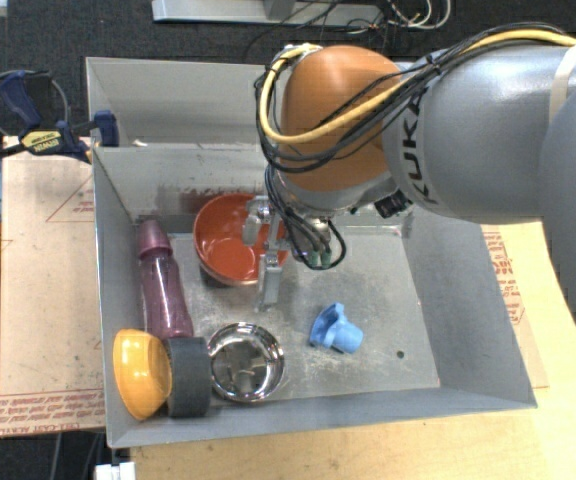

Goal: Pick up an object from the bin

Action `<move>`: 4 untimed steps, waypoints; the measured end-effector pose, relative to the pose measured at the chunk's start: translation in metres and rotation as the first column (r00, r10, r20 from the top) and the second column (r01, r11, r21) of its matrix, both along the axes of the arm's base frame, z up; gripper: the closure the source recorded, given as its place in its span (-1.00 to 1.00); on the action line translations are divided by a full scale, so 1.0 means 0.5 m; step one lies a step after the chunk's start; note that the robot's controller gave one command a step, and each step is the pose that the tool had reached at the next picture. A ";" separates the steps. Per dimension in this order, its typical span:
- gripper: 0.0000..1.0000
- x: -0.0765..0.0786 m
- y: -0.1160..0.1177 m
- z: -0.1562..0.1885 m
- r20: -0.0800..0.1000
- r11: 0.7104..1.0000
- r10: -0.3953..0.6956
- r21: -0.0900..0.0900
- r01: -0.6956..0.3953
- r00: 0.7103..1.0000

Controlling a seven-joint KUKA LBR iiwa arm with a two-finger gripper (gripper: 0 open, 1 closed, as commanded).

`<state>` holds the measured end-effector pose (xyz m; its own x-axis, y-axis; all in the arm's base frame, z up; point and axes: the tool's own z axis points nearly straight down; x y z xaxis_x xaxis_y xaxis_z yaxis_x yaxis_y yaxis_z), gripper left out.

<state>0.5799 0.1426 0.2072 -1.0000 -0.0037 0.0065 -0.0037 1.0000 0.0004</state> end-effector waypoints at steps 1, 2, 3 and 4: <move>-1.00 0.003 -0.002 0.010 0.008 1.000 -0.004 0.001 0.004 1.000; -1.00 0.029 -0.011 -0.280 0.006 1.000 -0.023 0.003 0.023 1.000; -1.00 0.017 -0.016 -0.129 0.018 0.942 -0.335 0.008 0.334 0.942; -1.00 0.027 -0.030 -0.216 0.001 0.993 -0.119 0.002 0.119 0.993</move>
Offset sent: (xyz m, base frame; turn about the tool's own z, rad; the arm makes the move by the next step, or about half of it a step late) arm 0.0144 -0.0065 -0.1372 0.0218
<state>0.5932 0.1274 0.0991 -0.9933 0.1157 0.0050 0.1158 0.9933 0.0024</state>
